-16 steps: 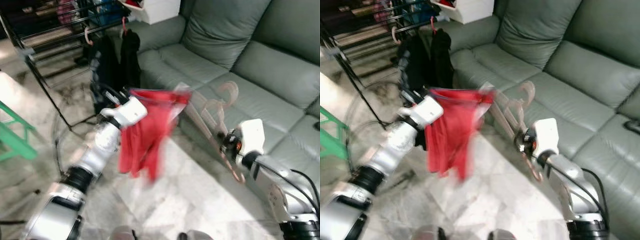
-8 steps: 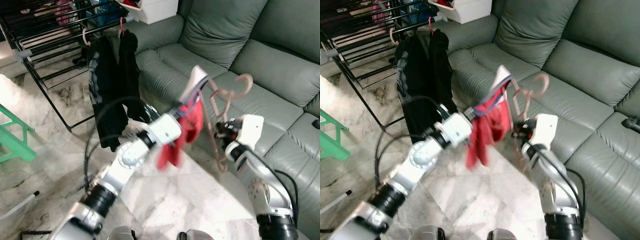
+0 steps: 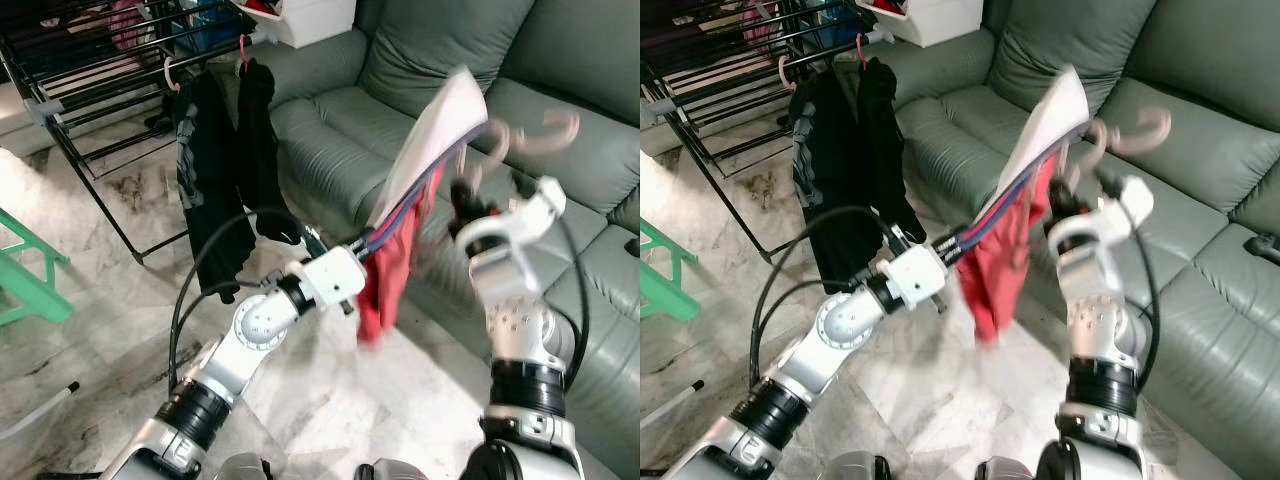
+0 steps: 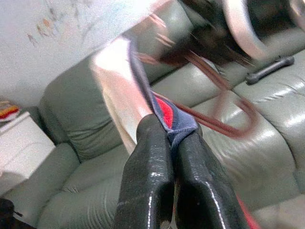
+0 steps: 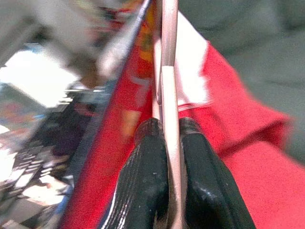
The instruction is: Hang hanger
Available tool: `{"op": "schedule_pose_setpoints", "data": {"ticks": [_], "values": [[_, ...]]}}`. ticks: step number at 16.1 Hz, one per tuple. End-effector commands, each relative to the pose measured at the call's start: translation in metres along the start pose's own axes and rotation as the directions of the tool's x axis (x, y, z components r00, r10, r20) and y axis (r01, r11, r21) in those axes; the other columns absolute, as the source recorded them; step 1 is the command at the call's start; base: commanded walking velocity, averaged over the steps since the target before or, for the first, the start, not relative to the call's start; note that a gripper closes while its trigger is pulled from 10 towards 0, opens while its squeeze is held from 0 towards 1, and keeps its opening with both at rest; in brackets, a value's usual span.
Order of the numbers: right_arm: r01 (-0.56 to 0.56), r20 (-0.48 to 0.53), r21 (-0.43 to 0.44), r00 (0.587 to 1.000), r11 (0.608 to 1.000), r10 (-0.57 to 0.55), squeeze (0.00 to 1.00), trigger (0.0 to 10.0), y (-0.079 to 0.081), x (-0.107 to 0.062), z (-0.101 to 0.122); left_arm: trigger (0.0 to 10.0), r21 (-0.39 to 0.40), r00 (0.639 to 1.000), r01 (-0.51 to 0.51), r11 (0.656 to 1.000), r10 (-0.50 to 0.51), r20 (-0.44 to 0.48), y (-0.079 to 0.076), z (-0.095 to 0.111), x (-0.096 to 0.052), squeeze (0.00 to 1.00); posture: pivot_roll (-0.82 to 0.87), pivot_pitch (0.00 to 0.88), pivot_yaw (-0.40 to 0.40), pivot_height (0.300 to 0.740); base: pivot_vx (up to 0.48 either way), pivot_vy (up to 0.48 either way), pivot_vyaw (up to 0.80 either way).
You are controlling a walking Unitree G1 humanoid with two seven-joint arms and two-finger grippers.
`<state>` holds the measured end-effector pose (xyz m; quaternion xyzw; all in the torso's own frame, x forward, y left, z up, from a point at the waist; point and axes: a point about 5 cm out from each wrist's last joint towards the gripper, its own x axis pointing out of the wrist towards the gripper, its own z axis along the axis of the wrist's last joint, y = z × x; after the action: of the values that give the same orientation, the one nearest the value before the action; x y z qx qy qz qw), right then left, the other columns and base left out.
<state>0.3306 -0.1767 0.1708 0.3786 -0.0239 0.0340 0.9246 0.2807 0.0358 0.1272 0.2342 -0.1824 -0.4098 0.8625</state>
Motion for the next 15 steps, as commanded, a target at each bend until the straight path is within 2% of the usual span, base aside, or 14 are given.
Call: {"op": "schedule_pose_setpoints", "data": {"ticks": [1, 2, 3, 7, 8, 9, 10, 11, 12, 14, 15], "values": [[-0.128, 0.037, -0.087, 0.991, 0.988, 0.131, 0.00, 10.0, 0.025, 0.001, 0.011, 10.0, 0.005, 0.999, 0.040, 0.999, -0.040, -0.003, -0.006, 0.000, -0.002, 0.00, -0.05, 0.021, 0.017, 0.740, 0.000, 0.000, 0.00], [-0.162, 0.025, -0.168, 0.985, 0.972, 0.169, 0.00, 10.0, 0.033, 0.000, 0.007, 10.0, -0.011, 0.998, 0.057, 0.998, -0.057, -0.013, -0.009, -0.001, -0.002, 0.00, -0.05, 0.021, 0.014, 0.740, 0.000, 0.000, 0.00], [-0.179, 0.024, -0.210, 0.982, 0.961, 0.188, 0.00, 10.0, 0.037, -0.001, 0.006, 10.0, -0.026, 0.997, 0.077, 0.997, -0.077, -0.022, -0.011, -0.002, -0.002, 0.00, -0.05, 0.021, 0.014, 0.740, 0.000, 0.000, 0.00], [-0.065, 0.129, -0.192, 0.987, 0.979, 0.091, 0.00, 10.0, 0.031, 0.005, 0.021, 10.0, -0.021, 0.991, 0.129, 0.991, -0.130, -0.033, -0.022, -0.004, -0.005, 0.00, -0.06, 0.019, 0.018, 0.740, 0.000, 0.000, 0.00], [-0.077, 0.119, -0.212, 0.988, 0.974, 0.104, 0.00, 10.0, 0.032, 0.007, 0.022, 10.0, -0.028, 0.989, 0.145, 0.989, -0.146, -0.033, -0.023, -0.003, -0.005, 0.00, -0.06, 0.019, 0.021, 0.740, 0.000, 0.000, 0.00], [-0.095, 0.041, -0.256, 0.993, 0.962, 0.109, 0.00, 10.0, 0.033, 0.007, 0.012, 10.0, -0.015, 0.988, 0.152, 0.988, -0.153, -0.036, -0.023, -0.003, -0.005, 0.00, -0.06, 0.018, 0.017, 0.740, 0.000, 0.000, 0.00], [-0.101, 0.025, -0.248, 0.994, 0.963, 0.111, 0.00, 10.0, 0.033, 0.005, 0.005, 10.0, -0.040, 0.985, 0.168, 0.985, -0.169, -0.044, -0.023, -0.003, -0.005, 0.00, -0.06, 0.018, 0.017, 0.740, 0.000, 0.000, 0.00], [-0.068, 0.017, -0.267, 0.997, 0.961, 0.075, 0.00, 10.0, 0.026, 0.000, -0.002, 10.0, -0.055, 0.987, 0.145, 0.988, -0.148, -0.055, -0.021, -0.004, -0.006, 0.91, -0.06, 0.018, 0.017, 0.740, 0.000, 0.000, 0.00], [-0.069, 0.019, -0.270, 0.997, 0.960, 0.076, 0.00, 10.0, 0.024, -0.002, -0.004, 10.0, -0.076, 0.986, 0.151, 0.986, -0.155, -0.059, -0.021, -0.005, -0.006, 1.00, -0.06, 0.018, 0.017, 0.740, 0.000, 0.000, 0.00], [-0.124, -0.006, -0.329, 0.992, 0.936, 0.129, 0.00, 10.0, 0.027, -0.005, -0.009, 10.0, -0.083, 0.985, 0.156, 0.984, -0.162, -0.062, -0.023, -0.006, -0.007, 1.00, -0.06, 0.018, 0.017, 0.740, 0.000, 0.000, 0.00], [-0.261, -0.079, -0.461, 0.964, 0.848, 0.254, 0.00, 10.0, 0.038, -0.014, -0.019, 10.0, -0.084, 0.982, 0.173, 0.981, -0.179, -0.064, -0.025, -0.005, -0.009, 1.00, -0.06, 0.022, 0.018, 0.740, 0.000, 0.000, 0.00]]}}
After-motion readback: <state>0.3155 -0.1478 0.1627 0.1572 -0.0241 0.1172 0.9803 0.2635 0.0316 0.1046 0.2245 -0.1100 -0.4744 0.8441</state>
